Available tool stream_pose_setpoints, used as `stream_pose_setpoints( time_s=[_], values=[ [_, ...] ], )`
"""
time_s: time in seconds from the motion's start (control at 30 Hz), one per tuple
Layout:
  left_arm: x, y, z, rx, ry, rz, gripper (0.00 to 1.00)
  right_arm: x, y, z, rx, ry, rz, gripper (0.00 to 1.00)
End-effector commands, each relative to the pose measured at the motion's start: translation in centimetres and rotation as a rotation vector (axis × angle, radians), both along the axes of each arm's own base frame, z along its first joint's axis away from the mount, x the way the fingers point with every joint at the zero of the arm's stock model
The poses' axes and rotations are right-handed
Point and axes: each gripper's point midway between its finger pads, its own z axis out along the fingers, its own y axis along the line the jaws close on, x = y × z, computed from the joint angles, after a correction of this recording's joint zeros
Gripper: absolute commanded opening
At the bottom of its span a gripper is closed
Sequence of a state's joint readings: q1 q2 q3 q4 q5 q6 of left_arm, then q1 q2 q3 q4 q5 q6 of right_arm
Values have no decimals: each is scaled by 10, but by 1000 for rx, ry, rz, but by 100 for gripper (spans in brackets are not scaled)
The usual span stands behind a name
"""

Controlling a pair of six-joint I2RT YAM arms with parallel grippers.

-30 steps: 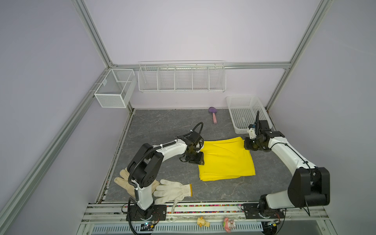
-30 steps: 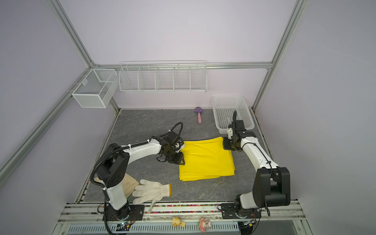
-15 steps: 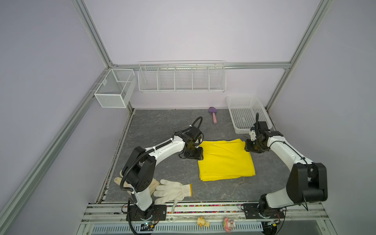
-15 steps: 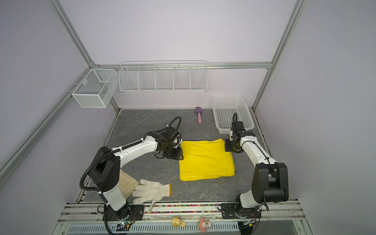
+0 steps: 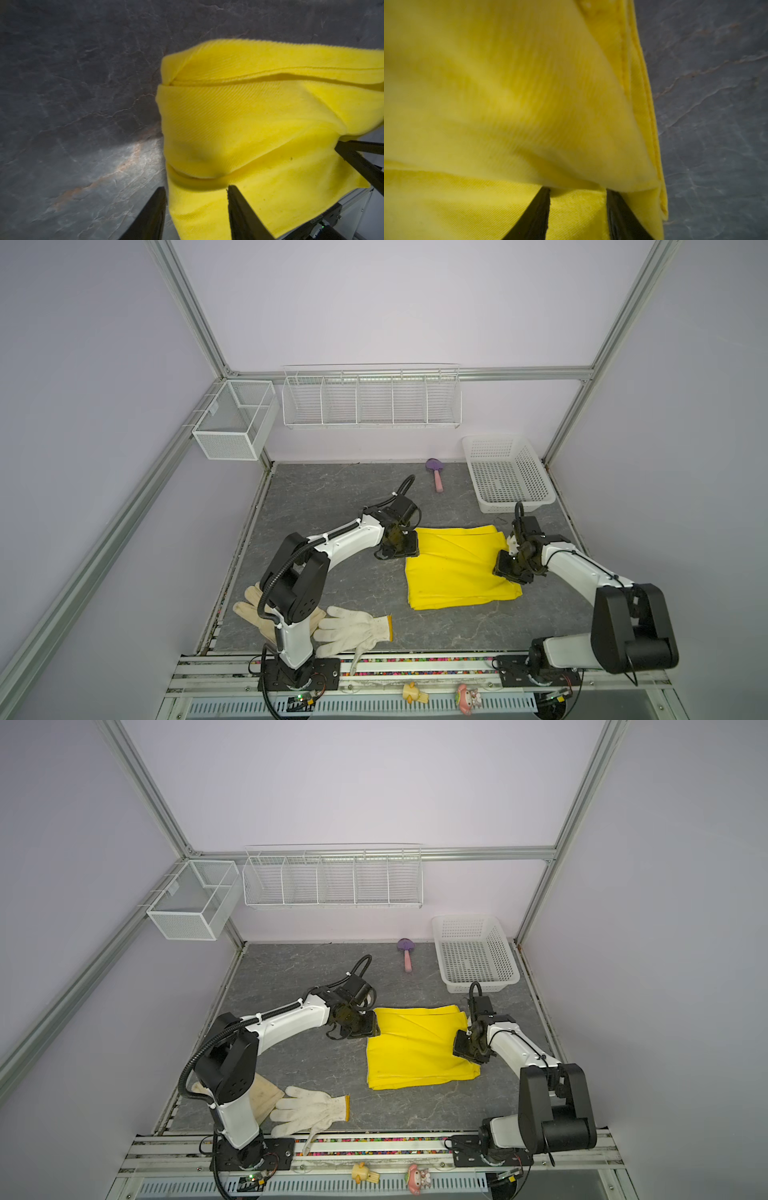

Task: Fold and stack the trousers
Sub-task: Smooth out the trousers at the center of the table, then move the trousers to the center of the table.

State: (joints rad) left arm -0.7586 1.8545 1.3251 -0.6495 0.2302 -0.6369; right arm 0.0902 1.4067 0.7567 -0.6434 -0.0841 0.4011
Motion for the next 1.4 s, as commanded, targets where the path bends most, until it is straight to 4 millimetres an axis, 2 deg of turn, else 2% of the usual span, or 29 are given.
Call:
stream_pose_setpoints(
  time_s=[0.0,0.07,0.13,0.2,0.37,0.43,0.5,0.57,0.63,0.73,0.87,1.0,1.13,1.23,1.37],
  values=[
    [-15,-12,-18,-29,63,19,49,-11,-10,-23,-28,60,-52,47],
    [-23,-14,-27,-29,93,15,48,-16,-10,-28,-24,77,-54,48],
    [-32,-13,-33,-7,116,1,48,-17,-8,-23,-12,75,-44,48],
    [-38,-5,-39,48,128,-12,47,-5,-2,-5,24,9,-19,48],
    [-43,7,-40,115,123,-33,47,42,31,69,142,-255,84,48],
    [-43,9,-34,134,112,-41,46,59,48,90,192,-326,115,47],
    [-42,7,-22,123,84,-42,46,71,63,97,214,-365,151,46],
    [-43,7,-11,114,74,-27,47,80,72,90,201,-359,183,46],
    [-51,4,-7,100,76,-20,47,89,71,79,174,-343,194,46],
    [-65,-3,-16,67,99,-10,47,99,60,59,77,-313,218,46],
    [-74,-5,-34,72,124,-19,47,107,37,41,-39,-288,228,46],
    [-88,13,-63,153,174,-33,45,110,12,31,-111,-275,199,46],
    [-98,27,-74,192,194,-35,44,114,-5,25,-134,-274,163,46],
    [-102,36,-77,224,202,-54,43,113,-6,9,-116,-238,172,46],
    [-101,42,-70,260,191,-74,45,110,-2,1,-82,-221,167,46]
  ],
)
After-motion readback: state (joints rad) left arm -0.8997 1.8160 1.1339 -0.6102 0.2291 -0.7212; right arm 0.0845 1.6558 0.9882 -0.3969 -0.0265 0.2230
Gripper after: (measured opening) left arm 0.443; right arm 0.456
